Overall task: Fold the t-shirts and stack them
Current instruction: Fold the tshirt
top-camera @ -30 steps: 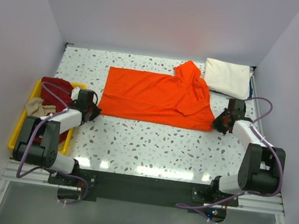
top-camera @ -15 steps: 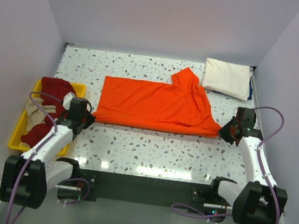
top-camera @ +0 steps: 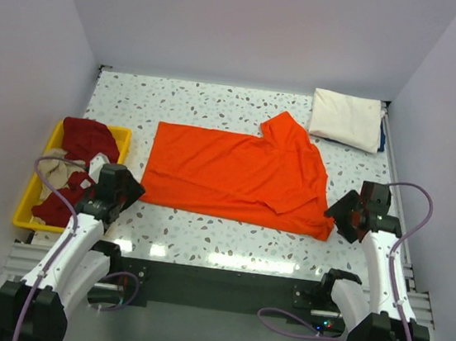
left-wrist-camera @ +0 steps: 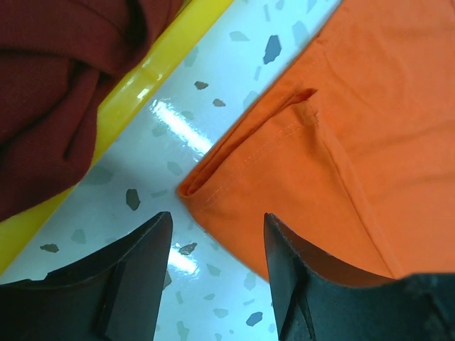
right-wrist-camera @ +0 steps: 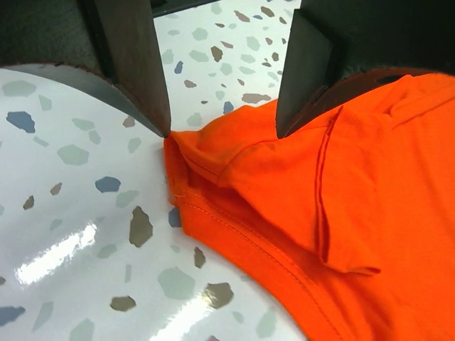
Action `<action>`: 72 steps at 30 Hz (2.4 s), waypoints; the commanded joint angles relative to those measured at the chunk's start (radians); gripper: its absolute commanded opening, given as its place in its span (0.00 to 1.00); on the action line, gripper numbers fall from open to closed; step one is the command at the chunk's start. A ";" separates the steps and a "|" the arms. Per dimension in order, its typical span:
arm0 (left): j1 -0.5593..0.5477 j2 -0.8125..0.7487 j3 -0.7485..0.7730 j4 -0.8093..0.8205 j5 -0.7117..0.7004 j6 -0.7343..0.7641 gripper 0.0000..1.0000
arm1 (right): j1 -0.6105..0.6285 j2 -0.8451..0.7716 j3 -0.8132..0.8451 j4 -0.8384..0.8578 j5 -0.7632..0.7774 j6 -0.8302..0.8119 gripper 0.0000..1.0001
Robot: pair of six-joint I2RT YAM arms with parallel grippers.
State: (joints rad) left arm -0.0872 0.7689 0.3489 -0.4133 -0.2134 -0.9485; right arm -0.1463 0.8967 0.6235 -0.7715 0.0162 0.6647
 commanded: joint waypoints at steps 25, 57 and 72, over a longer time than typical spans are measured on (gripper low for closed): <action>-0.006 0.369 0.387 0.065 0.425 0.350 0.60 | 0.475 0.249 -0.087 0.590 -0.055 0.131 0.52; -0.006 0.527 0.437 0.113 0.456 0.401 0.59 | 0.478 0.396 -0.077 0.655 -0.001 0.190 0.49; -0.006 0.518 0.427 0.108 0.453 0.406 0.59 | 0.476 0.378 -0.050 0.641 -0.015 0.181 0.46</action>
State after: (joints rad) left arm -0.0879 1.2961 0.7715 -0.3367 0.2283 -0.5781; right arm 0.3271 1.2892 0.5297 -0.1448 -0.0166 0.8486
